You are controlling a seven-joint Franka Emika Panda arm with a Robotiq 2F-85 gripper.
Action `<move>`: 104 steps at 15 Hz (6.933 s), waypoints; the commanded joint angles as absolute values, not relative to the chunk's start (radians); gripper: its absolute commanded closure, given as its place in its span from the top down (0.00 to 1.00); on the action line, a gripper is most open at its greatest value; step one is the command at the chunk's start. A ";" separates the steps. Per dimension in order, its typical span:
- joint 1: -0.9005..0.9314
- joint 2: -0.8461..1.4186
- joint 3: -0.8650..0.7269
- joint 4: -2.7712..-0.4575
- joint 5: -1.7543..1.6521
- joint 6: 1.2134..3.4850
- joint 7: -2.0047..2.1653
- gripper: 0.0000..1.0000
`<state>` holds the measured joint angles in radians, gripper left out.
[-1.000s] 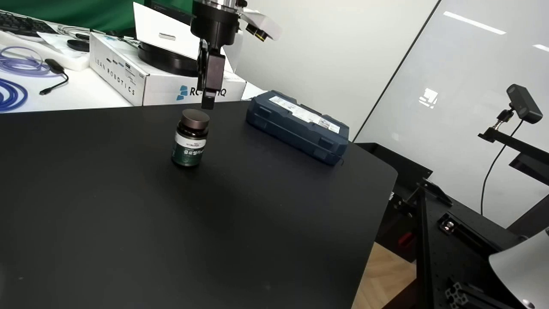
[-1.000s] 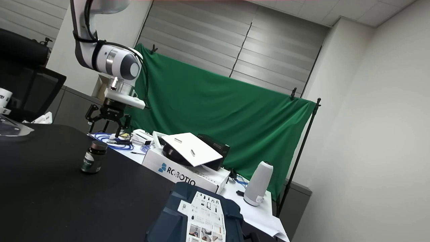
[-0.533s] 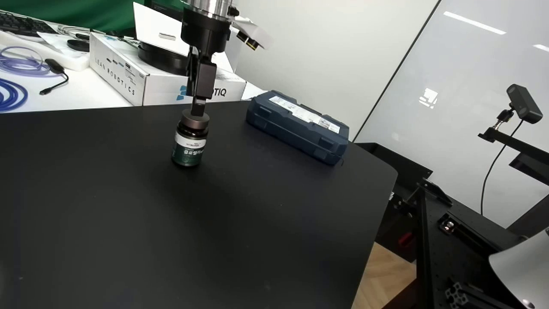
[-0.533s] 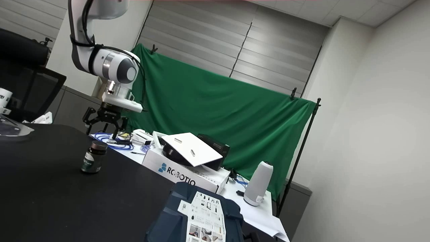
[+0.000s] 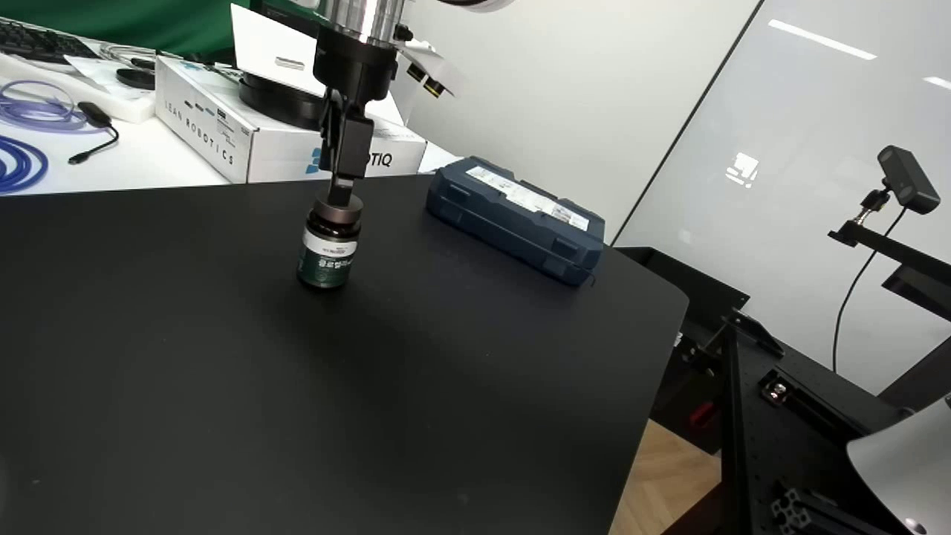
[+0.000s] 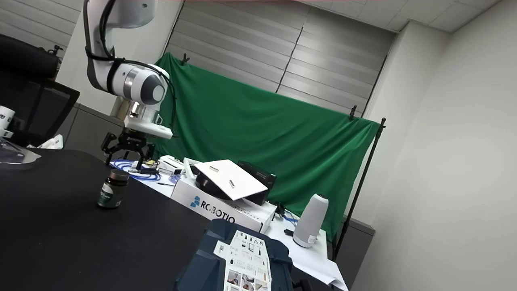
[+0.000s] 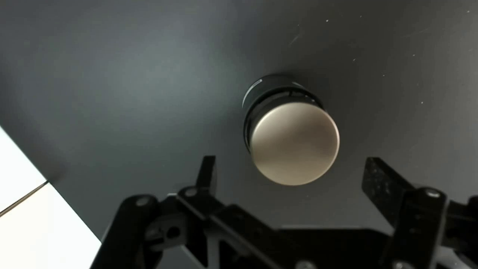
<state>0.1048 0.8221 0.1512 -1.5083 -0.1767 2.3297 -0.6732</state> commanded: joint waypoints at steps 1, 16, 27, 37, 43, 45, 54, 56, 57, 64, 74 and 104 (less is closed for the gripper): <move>0.088 0.845 0.167 -1.490 -0.177 2.343 -0.686 1.00; 0.075 0.863 0.173 -1.509 -0.173 2.371 -0.703 0.39; 0.088 0.609 0.179 -1.813 -0.196 2.384 -0.680 0.36; -0.006 0.224 0.127 -2.240 -0.182 2.512 -0.720 0.36; -0.120 0.148 -0.006 -2.294 -0.179 2.535 -0.760 0.36; -0.155 0.150 -0.048 -2.280 -0.172 2.534 -0.768 0.36; -0.264 0.301 -0.154 -2.019 -0.139 2.443 -0.775 0.36; -0.297 0.367 -0.143 -1.922 -0.085 2.407 -0.825 0.36; -0.316 0.401 -0.130 -1.874 -0.049 2.391 -0.859 0.36; -0.418 0.616 -0.116 -1.521 0.040 2.238 -0.970 0.36; -0.408 0.810 -0.045 -1.294 0.041 2.258 -0.962 0.36; -0.323 0.496 -0.019 -1.463 0.029 2.246 -0.969 1.00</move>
